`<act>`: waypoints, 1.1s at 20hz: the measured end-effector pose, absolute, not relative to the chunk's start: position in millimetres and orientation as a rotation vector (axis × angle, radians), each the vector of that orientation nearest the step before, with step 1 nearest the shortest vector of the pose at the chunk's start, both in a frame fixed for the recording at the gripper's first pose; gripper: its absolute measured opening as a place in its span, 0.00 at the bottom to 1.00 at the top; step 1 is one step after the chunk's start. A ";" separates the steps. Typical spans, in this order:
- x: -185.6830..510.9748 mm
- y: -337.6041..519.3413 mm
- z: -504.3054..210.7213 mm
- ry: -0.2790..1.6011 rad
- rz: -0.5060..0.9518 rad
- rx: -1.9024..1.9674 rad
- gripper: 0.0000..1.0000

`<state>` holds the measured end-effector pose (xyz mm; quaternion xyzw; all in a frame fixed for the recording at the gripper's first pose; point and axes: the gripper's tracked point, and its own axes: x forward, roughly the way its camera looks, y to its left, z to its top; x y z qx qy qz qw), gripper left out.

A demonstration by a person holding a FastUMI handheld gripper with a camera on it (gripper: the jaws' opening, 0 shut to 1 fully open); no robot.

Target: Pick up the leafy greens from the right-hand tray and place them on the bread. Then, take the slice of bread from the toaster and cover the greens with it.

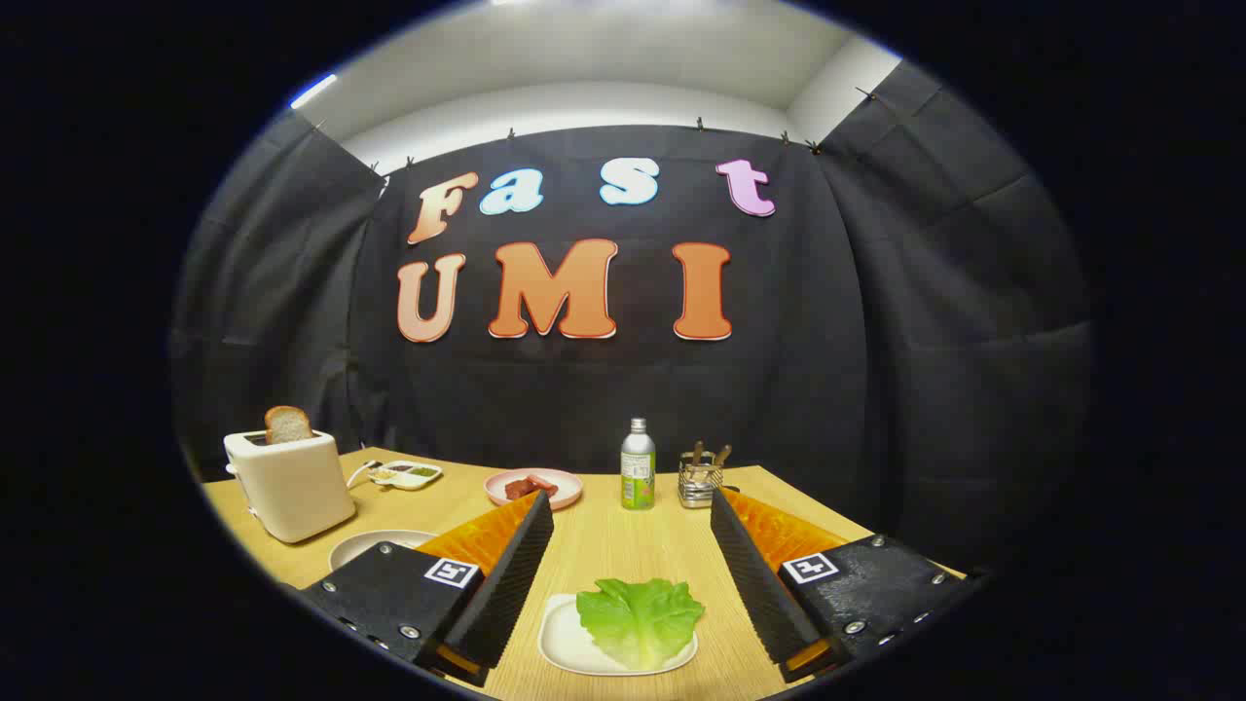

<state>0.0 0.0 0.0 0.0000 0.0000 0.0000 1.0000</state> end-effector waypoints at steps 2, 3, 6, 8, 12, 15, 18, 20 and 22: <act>0.6 1.8 -7.7 0.033 0.005 0.020 0.97; 0.5 1.2 -10.9 0.046 0.001 0.036 0.98; 0.0 -2.6 -14.2 0.061 -0.017 0.065 0.97; 1.1 -5.4 -14.6 0.064 -0.029 0.067 0.98; 0.1 0.8 -23.3 0.105 -0.018 0.074 0.98; -2.4 1.8 -19.1 0.101 -0.019 0.061 0.98; -1.3 -2.9 -18.0 0.109 -0.036 0.048 0.98; 0.3 -4.0 -19.7 0.126 -0.037 0.076 0.98; 4.3 -4.5 -22.5 0.143 -0.035 0.106 0.98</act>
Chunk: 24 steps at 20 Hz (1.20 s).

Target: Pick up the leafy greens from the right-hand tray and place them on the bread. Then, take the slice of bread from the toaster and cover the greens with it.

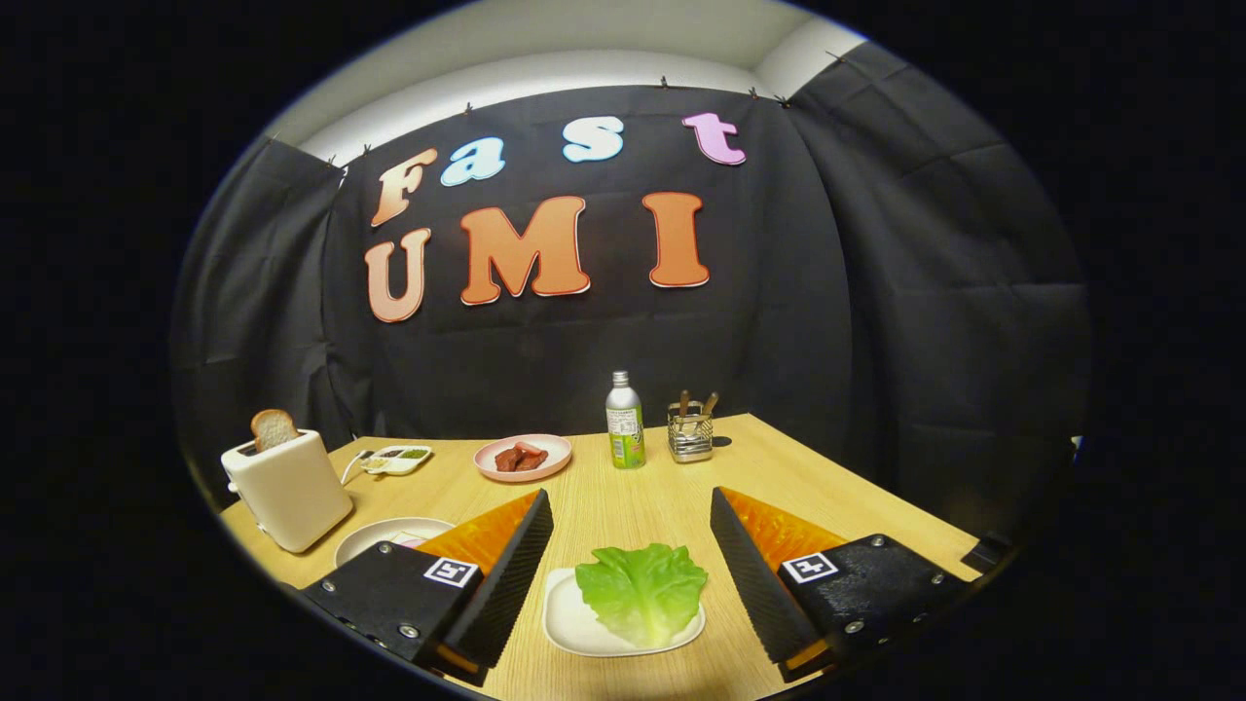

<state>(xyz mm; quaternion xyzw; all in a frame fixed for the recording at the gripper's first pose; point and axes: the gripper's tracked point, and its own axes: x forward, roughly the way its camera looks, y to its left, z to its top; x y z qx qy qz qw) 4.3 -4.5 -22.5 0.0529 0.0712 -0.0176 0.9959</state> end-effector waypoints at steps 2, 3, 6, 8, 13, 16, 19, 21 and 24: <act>10.1 -9.0 -29.0 0.160 -0.046 0.103 0.98; 12.9 -10.5 -33.2 0.173 -0.053 0.093 0.98; 21.5 -6.3 -47.5 0.217 -0.047 0.062 0.98; 27.3 -3.7 -58.9 0.244 -0.043 0.033 0.98; 40.7 1.3 -94.8 0.339 -0.042 -0.045 0.98; 44.9 3.1 -115.3 0.398 -0.036 -0.081 0.98; 45.8 3.2 -141.0 0.486 -0.031 -0.084 0.98; 45.4 4.6 -154.1 0.537 -0.026 -0.060 0.98; 44.5 4.5 -168.3 0.583 -0.031 -0.042 0.98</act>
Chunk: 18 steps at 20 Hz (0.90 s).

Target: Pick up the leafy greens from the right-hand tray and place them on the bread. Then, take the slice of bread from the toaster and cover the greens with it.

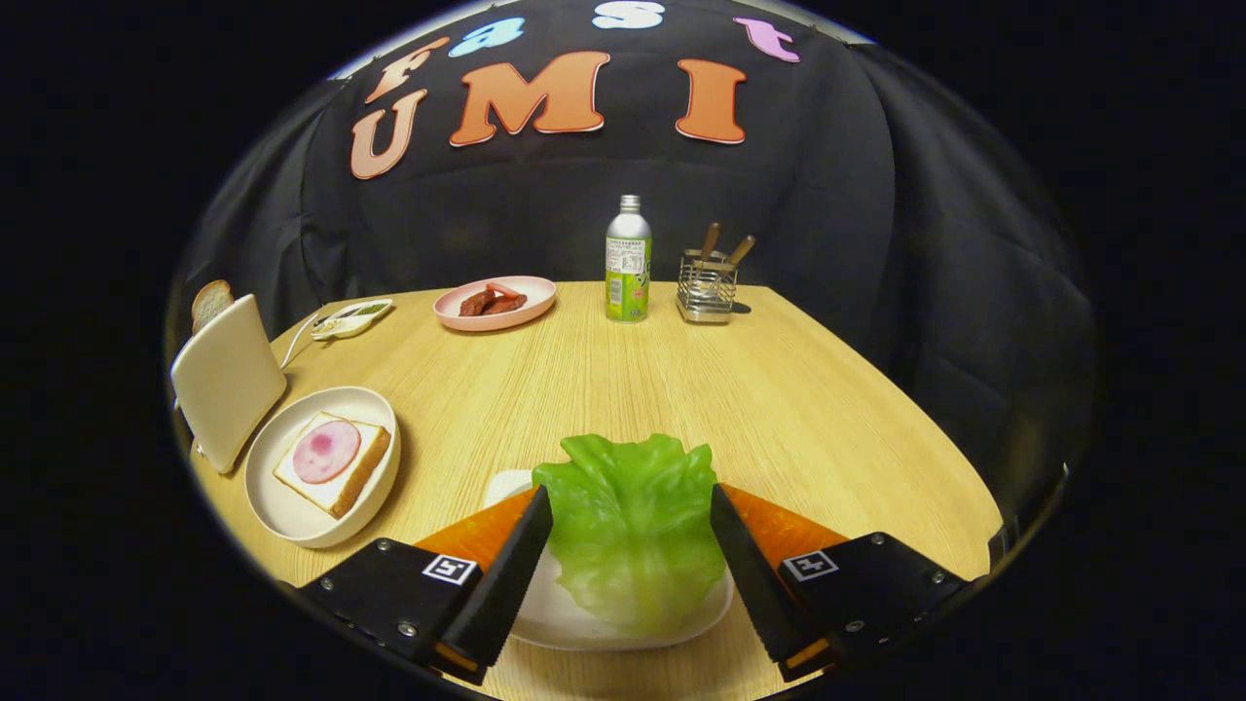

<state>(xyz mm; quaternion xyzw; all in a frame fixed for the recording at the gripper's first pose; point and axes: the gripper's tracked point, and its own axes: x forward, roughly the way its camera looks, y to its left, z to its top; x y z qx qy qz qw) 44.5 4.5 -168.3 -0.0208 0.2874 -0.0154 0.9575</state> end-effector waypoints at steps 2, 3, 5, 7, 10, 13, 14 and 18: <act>43.4 3.9 -174.7 0.603 -0.032 -0.048 0.98; 43.2 4.4 -177.1 0.613 -0.029 -0.051 0.98; 42.0 5.3 -181.3 0.627 -0.025 -0.053 0.98; 41.8 4.7 -184.8 0.636 -0.027 -0.056 0.98; 43.6 5.0 -187.1 0.640 -0.028 -0.053 0.98; 43.8 6.7 -189.8 0.641 -0.021 -0.039 0.91; 44.4 8.7 -192.7 0.651 -0.012 -0.030 0.87; 44.3 16.2 -194.5 0.642 0.012 -0.018 0.68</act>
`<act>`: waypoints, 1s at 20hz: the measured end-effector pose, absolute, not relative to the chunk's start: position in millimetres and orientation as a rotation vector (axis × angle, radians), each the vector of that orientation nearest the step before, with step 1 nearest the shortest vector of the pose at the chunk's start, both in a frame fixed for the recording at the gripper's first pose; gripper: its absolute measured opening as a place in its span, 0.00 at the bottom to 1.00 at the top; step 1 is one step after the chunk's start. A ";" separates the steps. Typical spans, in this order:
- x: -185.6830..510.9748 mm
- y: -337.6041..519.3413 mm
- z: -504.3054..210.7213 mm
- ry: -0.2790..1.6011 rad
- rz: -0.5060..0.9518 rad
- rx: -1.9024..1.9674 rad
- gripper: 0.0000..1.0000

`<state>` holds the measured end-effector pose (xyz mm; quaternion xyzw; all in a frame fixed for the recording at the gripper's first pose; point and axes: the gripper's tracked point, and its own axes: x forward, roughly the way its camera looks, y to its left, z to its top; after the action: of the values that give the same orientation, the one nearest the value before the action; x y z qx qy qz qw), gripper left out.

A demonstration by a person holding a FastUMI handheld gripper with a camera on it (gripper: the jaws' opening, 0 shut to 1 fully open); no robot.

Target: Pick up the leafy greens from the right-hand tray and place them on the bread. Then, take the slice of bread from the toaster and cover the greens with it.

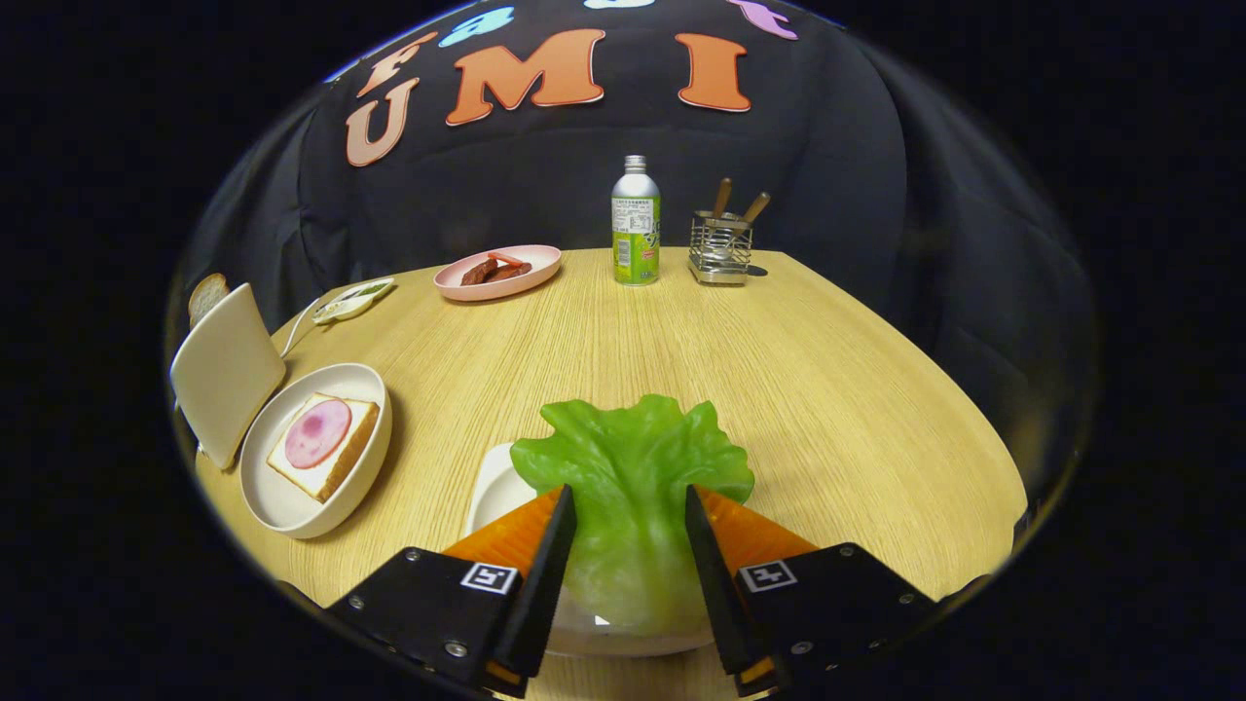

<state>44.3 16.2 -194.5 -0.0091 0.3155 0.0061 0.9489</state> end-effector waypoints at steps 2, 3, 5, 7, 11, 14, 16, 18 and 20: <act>45.4 20.9 -194.0 0.637 0.026 -0.024 0.52; 45.8 21.2 -194.0 0.634 0.022 -0.033 0.40; 47.0 21.4 -193.6 0.632 0.011 -0.045 0.20; 45.9 22.1 -190.2 0.632 0.003 -0.040 0.04; 46.2 31.1 -162.7 0.582 0.012 -0.026 0.02; 43.8 48.5 -140.7 0.552 0.041 -0.003 0.03; 41.3 65.2 -129.7 0.544 0.072 0.011 0.02; 39.7 82.6 -120.5 0.534 0.100 -0.002 0.02; 38.5 103.6 -114.0 0.528 0.130 -0.017 0.02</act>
<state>38.5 103.6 -114.0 -0.0086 0.2608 0.0644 0.9632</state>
